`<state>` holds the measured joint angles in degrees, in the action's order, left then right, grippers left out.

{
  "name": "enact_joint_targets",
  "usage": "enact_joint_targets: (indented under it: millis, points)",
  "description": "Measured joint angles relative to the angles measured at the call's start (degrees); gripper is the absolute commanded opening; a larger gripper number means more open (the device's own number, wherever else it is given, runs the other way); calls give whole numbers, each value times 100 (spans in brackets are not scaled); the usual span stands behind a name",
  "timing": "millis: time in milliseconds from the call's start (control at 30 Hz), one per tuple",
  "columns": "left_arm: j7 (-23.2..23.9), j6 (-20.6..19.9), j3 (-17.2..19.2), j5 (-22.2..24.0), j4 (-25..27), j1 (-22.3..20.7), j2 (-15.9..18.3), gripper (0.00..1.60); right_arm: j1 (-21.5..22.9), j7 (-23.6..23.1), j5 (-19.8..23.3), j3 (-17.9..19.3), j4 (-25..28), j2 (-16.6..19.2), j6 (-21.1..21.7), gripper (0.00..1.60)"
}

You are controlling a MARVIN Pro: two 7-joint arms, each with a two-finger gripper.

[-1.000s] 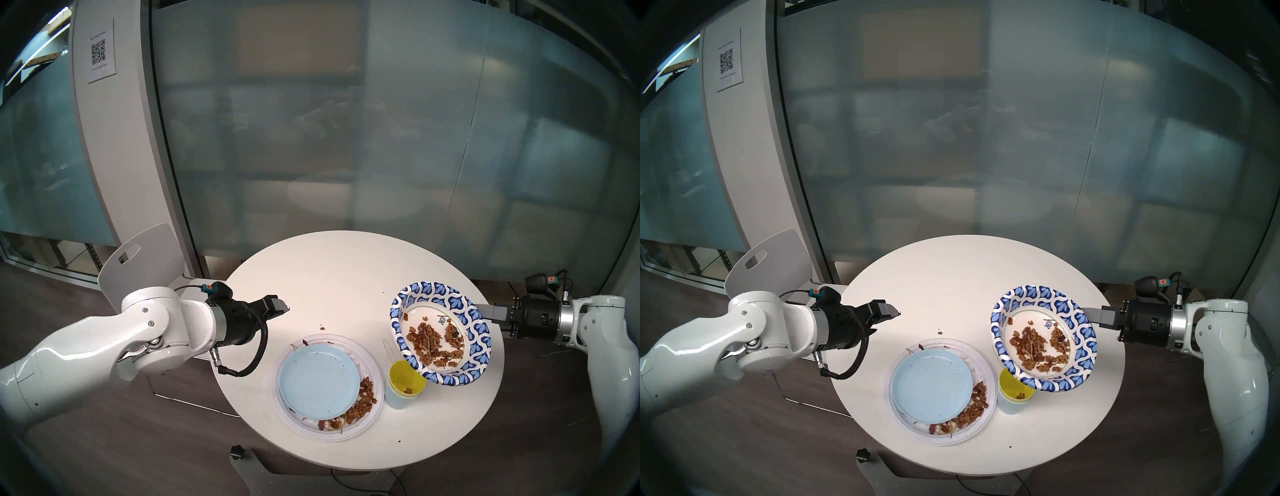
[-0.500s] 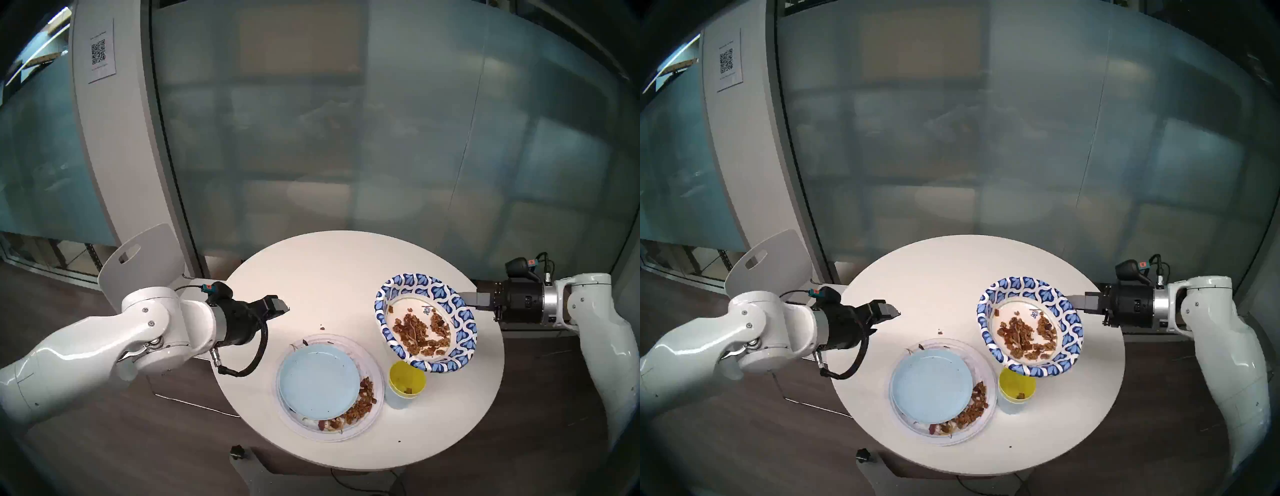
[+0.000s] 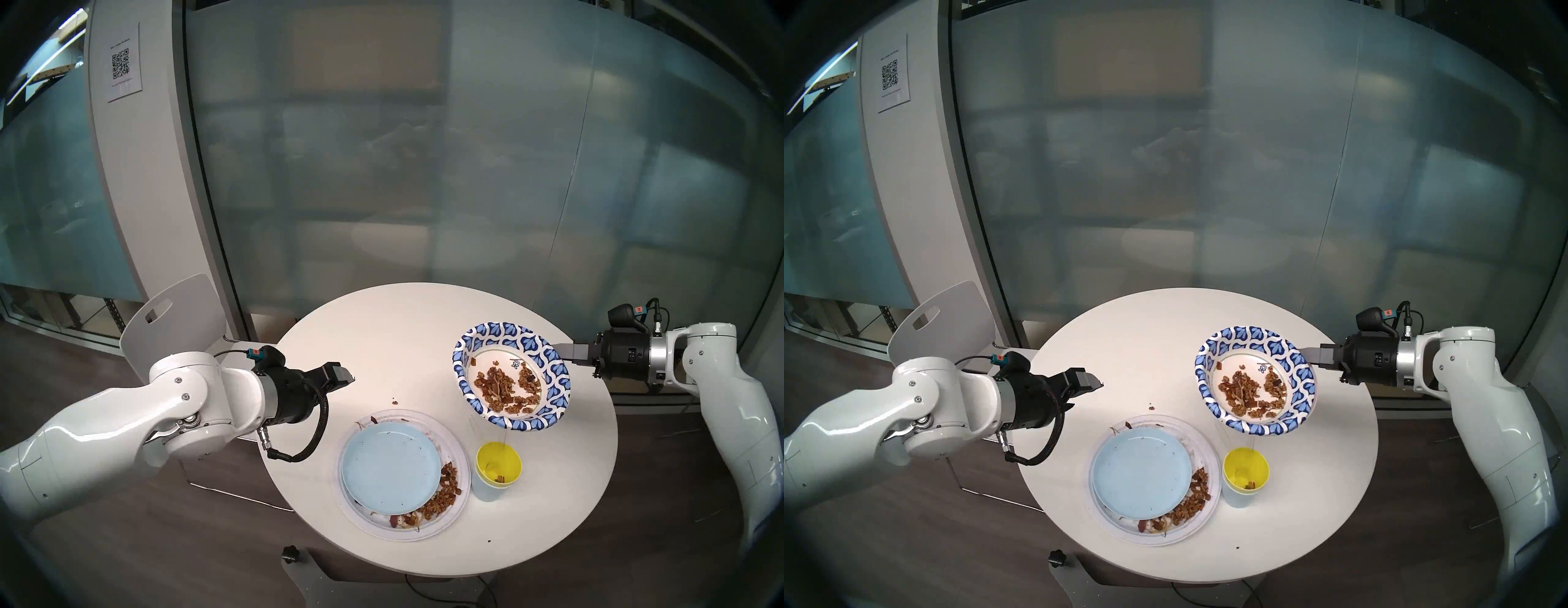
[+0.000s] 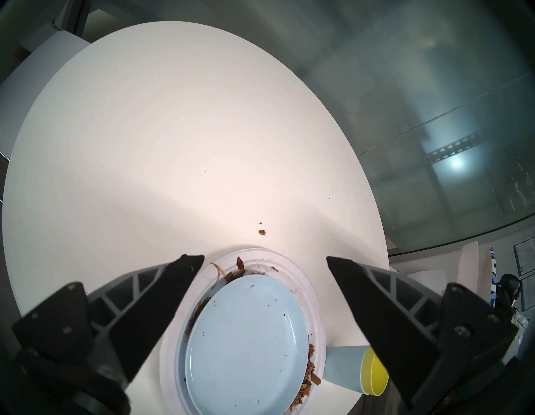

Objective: Stack the plates into one stack

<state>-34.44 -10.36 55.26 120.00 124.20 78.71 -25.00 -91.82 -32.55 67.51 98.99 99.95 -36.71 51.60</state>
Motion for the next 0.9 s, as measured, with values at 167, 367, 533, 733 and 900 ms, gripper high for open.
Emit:
enact_joint_targets:
  millis: [167,367,533,733,900]
  points:
    - [0,2,-9,1,-1,-4,1,160,274,212,40,-253,-157,-107,-105,0]
    - [-2,6,-15,2,-1,-10,1,160,547,457,61,-497,-342,-266,-211,0]
    - [-2,8,-22,4,-1,-14,2,160,802,666,65,-732,-497,-446,-298,0]
    - [-2,13,-31,6,-2,-21,3,160,1159,950,64,-1066,-745,-766,-393,0]
    - [-2,15,-34,8,-2,-26,4,160,1397,1114,55,-1270,-872,-991,-418,0]
